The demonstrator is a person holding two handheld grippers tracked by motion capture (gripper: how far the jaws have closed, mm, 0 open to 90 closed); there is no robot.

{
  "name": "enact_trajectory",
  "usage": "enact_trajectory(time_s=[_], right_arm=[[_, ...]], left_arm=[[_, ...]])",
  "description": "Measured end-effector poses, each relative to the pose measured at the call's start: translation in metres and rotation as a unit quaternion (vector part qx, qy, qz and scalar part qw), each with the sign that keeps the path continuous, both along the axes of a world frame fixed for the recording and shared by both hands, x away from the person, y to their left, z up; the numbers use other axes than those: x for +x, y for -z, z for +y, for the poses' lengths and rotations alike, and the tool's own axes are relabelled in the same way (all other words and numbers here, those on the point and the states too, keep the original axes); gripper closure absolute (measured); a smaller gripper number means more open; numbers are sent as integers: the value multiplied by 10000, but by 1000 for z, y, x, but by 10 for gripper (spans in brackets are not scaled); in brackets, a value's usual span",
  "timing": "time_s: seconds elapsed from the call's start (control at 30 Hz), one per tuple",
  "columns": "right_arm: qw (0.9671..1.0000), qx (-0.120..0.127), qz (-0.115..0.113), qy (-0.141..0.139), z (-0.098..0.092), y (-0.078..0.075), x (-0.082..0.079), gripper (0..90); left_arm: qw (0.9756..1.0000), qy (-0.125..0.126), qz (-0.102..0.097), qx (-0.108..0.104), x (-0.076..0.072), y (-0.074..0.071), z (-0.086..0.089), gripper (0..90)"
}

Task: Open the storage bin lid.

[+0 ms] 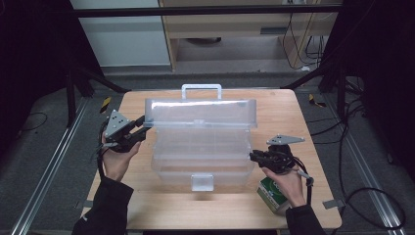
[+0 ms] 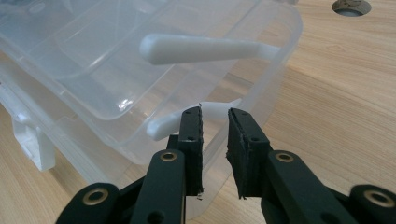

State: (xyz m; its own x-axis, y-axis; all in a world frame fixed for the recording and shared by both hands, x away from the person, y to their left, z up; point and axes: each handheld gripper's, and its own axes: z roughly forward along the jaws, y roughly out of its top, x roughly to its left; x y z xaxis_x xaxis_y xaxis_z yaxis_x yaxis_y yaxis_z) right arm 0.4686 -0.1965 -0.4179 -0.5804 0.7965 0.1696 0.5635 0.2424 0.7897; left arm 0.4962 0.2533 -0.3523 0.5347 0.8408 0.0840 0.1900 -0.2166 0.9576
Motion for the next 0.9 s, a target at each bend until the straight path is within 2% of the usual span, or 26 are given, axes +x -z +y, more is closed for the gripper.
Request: enact_trajectory(time_s=[0.13,0.17,0.27,0.9], right_arm=[[10000,18,-24,-5,0,0,0,757],[10000,18,-23,0,0,0,0,757],[10000,7,-15,-6,-1,0,0,757],[10000,-19,-31,-2,0,0,0,757]], left_arm=[[10000,-74,-7,-24,3,-3,-2,701],[9999,-15,-89,46,6,-4,-2,706],[9999,-127,-36,15,7,-6,-2,709],[9993,-357,-7,102,23,-19,-8,743]])
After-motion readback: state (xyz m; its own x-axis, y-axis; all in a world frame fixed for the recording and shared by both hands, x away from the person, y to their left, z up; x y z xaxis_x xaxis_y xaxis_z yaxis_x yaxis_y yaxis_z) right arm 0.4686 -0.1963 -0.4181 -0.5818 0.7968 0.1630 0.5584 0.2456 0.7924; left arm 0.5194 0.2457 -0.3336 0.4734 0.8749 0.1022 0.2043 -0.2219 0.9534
